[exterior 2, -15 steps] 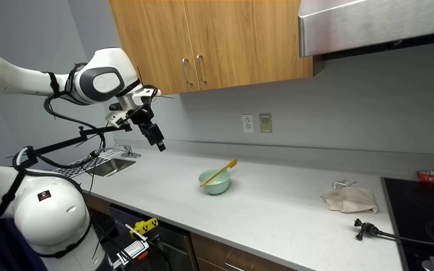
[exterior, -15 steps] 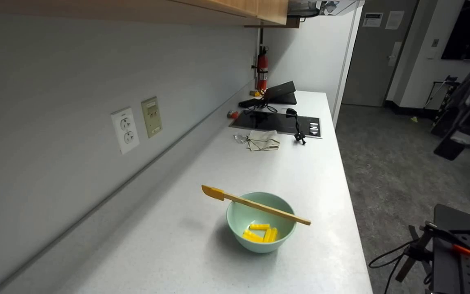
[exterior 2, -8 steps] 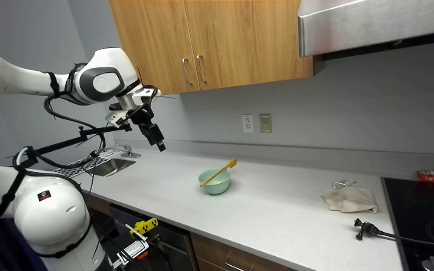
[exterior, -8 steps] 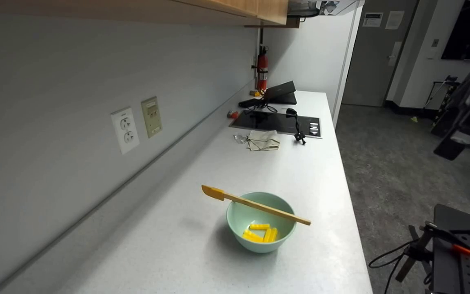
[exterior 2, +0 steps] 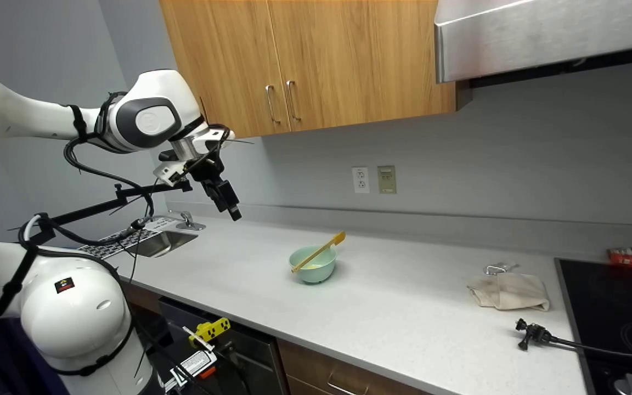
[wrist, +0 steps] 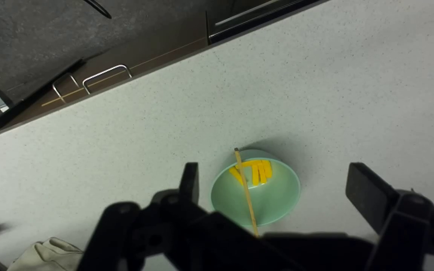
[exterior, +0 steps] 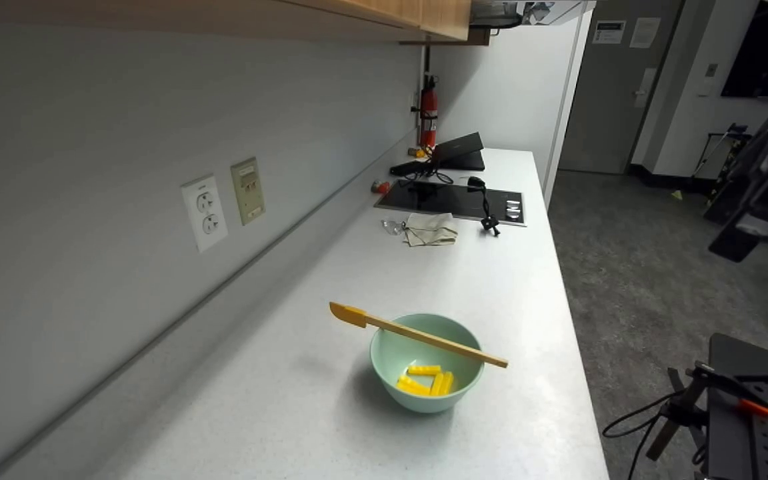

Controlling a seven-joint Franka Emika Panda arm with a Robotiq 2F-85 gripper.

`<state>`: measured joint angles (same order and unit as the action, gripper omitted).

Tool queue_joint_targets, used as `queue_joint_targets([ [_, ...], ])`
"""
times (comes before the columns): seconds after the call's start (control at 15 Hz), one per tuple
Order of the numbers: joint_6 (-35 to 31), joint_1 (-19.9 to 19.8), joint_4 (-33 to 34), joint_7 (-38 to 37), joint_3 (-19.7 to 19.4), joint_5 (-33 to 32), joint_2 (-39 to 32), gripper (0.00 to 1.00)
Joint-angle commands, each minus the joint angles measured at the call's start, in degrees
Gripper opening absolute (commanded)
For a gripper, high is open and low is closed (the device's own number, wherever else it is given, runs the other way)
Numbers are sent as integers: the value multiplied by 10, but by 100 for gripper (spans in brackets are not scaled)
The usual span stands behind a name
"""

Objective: Use the wooden spoon to stir the contents in the blue bowl

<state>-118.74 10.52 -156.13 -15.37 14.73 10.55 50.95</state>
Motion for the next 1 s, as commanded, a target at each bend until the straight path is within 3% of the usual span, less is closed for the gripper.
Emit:
queue_joint_targets([
  [0.0, -6, -1, 0, 2, -2, 0, -4, 100],
  [0.93, 4, 2, 14, 6, 3, -5, -28, 100],
])
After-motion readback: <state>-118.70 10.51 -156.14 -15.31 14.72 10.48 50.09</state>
